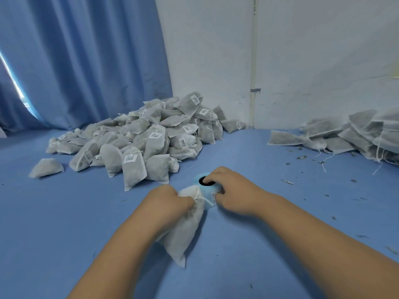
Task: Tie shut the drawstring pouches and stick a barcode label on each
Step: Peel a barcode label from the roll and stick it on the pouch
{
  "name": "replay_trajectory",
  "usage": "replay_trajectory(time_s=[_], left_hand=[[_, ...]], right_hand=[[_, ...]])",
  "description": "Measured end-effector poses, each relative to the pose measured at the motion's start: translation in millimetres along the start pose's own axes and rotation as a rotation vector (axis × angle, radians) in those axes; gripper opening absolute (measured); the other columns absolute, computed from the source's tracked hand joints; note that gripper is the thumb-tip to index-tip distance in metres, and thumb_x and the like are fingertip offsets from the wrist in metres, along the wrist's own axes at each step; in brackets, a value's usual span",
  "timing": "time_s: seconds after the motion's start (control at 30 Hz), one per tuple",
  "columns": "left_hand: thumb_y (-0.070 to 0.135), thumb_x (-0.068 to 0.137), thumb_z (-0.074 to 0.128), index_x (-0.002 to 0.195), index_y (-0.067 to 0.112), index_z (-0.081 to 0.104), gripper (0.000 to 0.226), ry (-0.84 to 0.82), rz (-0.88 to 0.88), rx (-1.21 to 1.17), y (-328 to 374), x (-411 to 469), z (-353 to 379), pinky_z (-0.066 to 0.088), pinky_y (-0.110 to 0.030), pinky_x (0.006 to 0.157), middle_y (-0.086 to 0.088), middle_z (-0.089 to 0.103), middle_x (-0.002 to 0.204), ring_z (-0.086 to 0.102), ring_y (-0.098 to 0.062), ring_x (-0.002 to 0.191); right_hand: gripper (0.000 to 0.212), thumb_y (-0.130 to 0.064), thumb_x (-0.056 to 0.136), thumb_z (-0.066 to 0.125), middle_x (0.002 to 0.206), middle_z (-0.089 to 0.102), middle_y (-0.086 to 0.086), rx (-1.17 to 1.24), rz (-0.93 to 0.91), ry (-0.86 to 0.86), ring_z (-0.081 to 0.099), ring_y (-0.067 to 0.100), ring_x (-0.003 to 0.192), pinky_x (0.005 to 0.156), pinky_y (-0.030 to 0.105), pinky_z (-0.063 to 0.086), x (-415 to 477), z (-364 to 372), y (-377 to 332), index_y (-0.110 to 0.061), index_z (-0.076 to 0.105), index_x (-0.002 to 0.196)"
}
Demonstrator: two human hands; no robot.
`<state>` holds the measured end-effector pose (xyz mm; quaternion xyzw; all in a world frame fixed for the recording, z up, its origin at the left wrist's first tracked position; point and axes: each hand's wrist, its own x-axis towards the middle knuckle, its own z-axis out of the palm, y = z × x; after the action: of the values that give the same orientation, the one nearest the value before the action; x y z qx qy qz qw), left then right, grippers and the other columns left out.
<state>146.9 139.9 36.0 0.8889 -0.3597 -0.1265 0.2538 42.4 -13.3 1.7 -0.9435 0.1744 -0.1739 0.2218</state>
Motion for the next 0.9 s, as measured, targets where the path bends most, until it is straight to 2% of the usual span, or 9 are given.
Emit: replay_trajectory(time_s=[0.07, 0.2, 0.3, 0.37, 0.43, 0.5, 0.63, 0.77, 0.9], left_hand=[[0.033, 0.082, 0.059, 0.060, 0.016, 0.048, 0.030, 0.012, 0.018, -0.089, 8.7, 4.9, 3.8, 0.029, -0.028, 0.047, 0.000, 0.049, 0.060, 0.045, -0.016, 0.053], [0.031, 0.080, 0.061, 0.062, 0.015, 0.055, 0.025, -0.033, 0.001, -0.337, 24.2, 14.1, 18.7, 0.032, -0.026, 0.049, -0.001, 0.057, 0.061, 0.051, -0.017, 0.055], [0.029, 0.082, 0.059, 0.069, 0.013, 0.057, 0.021, -0.032, -0.045, -0.449, 23.7, 20.1, 28.0, 0.035, -0.027, 0.052, -0.003, 0.060, 0.069, 0.054, -0.018, 0.061], [0.030, 0.084, 0.057, 0.075, 0.012, 0.061, 0.020, -0.014, -0.069, -0.482, 17.5, 24.4, 31.7, 0.037, -0.028, 0.056, -0.004, 0.064, 0.077, 0.057, -0.018, 0.068], [0.031, 0.084, 0.058, 0.082, 0.013, 0.066, 0.020, -0.024, -0.085, -0.548, 10.0, 28.6, 34.0, 0.042, -0.030, 0.063, -0.006, 0.068, 0.084, 0.062, -0.022, 0.077], [0.030, 0.086, 0.058, 0.085, 0.012, 0.066, 0.020, -0.062, -0.106, -0.658, 3.4, 31.6, 34.6, 0.044, -0.031, 0.066, -0.006, 0.068, 0.083, 0.063, -0.023, 0.079], [0.026, 0.090, 0.057, 0.086, 0.012, 0.062, 0.015, -0.121, -0.106, -0.783, -4.8, 37.1, 35.0, 0.044, -0.025, 0.052, -0.004, 0.063, 0.078, 0.059, -0.019, 0.069], [0.028, 0.089, 0.058, 0.091, 0.012, 0.064, 0.017, -0.124, -0.133, -0.828, -8.3, 40.6, 36.4, 0.044, -0.018, 0.039, -0.004, 0.065, 0.079, 0.062, -0.017, 0.064], [0.033, 0.086, 0.059, 0.102, 0.010, 0.066, 0.029, -0.109, -0.121, -0.777, -8.6, 42.1, 38.0, 0.046, -0.026, 0.052, -0.008, 0.068, 0.091, 0.063, -0.023, 0.076]], right_hand=[[0.039, -0.006, 0.084, 0.054, 0.120, 0.045, -0.005, 0.075, -0.013, 0.107, 0.049, 0.008, 0.093, 0.086, 0.022, 0.041, -6.7, 8.8, 1.1, -0.019, 0.057, 0.121], [0.027, -0.012, 0.082, 0.055, 0.114, 0.041, -0.008, 0.131, 0.011, 0.213, 0.054, 0.010, 0.095, 0.084, 0.034, 0.049, -19.9, 22.2, 2.4, -0.023, 0.057, 0.106], [0.030, -0.017, 0.082, 0.060, 0.116, 0.041, -0.008, 0.164, 0.065, 0.313, 0.057, 0.010, 0.087, 0.079, 0.030, 0.049, -24.8, 23.5, 2.3, -0.026, 0.053, 0.110], [0.022, -0.022, 0.082, 0.063, 0.107, 0.046, -0.007, 0.195, 0.106, 0.387, 0.056, 0.008, 0.075, 0.075, 0.027, 0.047, -25.9, 23.6, 0.8, -0.024, 0.053, 0.102], [0.015, -0.023, 0.081, 0.063, 0.097, 0.051, -0.006, 0.172, 0.154, 0.387, 0.052, 0.007, 0.073, 0.074, 0.024, 0.045, -25.0, 25.8, -0.7, -0.024, 0.052, 0.092], [0.012, -0.023, 0.081, 0.063, 0.094, 0.055, -0.005, 0.143, 0.196, 0.378, 0.054, 0.011, 0.080, 0.078, 0.028, 0.047, -23.7, 28.9, -2.0, -0.022, 0.054, 0.089], [0.014, -0.027, 0.084, 0.065, 0.092, 0.061, -0.003, 0.134, 0.234, 0.404, 0.056, 0.016, 0.087, 0.080, 0.034, 0.048, -22.7, 31.5, -4.3, -0.017, 0.058, 0.089], [0.015, -0.030, 0.083, 0.066, 0.088, 0.065, -0.003, 0.152, 0.269, 0.430, 0.059, 0.016, 0.084, 0.078, 0.034, 0.050, -23.4, 31.1, -6.2, -0.015, 0.062, 0.086], [0.014, -0.029, 0.083, 0.065, 0.080, 0.065, -0.007, 0.165, 0.299, 0.447, 0.060, 0.013, 0.078, 0.074, 0.033, 0.051, -23.6, 29.8, -8.9, -0.015, 0.064, 0.082]])
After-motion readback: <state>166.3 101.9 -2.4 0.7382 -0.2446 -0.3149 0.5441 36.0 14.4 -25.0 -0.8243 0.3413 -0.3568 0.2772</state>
